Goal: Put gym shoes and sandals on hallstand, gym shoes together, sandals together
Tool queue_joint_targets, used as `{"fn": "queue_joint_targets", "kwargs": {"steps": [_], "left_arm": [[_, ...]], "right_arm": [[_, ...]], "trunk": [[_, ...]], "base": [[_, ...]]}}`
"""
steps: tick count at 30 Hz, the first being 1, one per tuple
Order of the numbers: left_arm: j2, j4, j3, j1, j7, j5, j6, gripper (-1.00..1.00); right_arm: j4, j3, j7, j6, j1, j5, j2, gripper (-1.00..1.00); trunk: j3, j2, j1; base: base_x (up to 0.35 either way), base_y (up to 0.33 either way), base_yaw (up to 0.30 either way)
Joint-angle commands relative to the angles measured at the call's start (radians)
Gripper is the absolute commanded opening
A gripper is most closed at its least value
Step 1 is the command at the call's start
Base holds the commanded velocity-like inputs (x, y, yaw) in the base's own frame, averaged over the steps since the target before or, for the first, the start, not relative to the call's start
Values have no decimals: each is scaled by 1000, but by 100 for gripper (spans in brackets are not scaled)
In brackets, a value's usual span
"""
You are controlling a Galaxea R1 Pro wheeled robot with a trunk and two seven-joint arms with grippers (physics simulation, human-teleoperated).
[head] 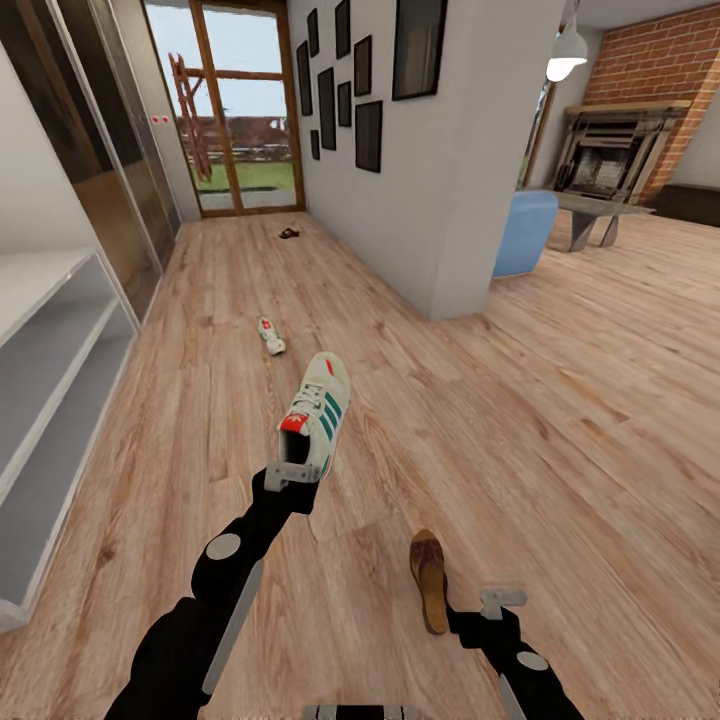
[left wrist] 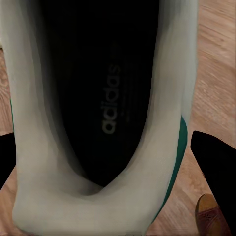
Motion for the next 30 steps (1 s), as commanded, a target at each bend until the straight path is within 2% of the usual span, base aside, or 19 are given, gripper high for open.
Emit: {"fn": "queue_joint_targets", "kwargs": {"steps": [1,4,8,16,26,30], "left_arm": [[0,-1,0,0,0,0,5,-100],[-1,-1,-1,0,0,0,5,-100],[-1,-1,0,0,0,0,5,-100],[-1,-1,-1,0,0,0,6,-100],[-1,-1,-1,0,0,0,6,-100],[-1,-1,-1,-1,0,0,6,-100]], "right_arm": [[15,0,1,-11,0,1,0,100],[109,2,1,-102,0,6,0,100],[138,2,1,-128,0,8,0,100],[140,0,0,-132,0,9,0,100],[131,-1,-1,-132,0,9,-1,100],[129,-1,0,-132,0,9,-2,100]], "trunk": [[-6,-1,0],[-23,-1,2],[-45,-2,3],[-52,-3,4],[-102,-5,8],[-108,-5,8]], "base": [[0,0,0],[0,0,0],[0,0,0],[0,0,0],[0,0,0],[0,0,0]]}}
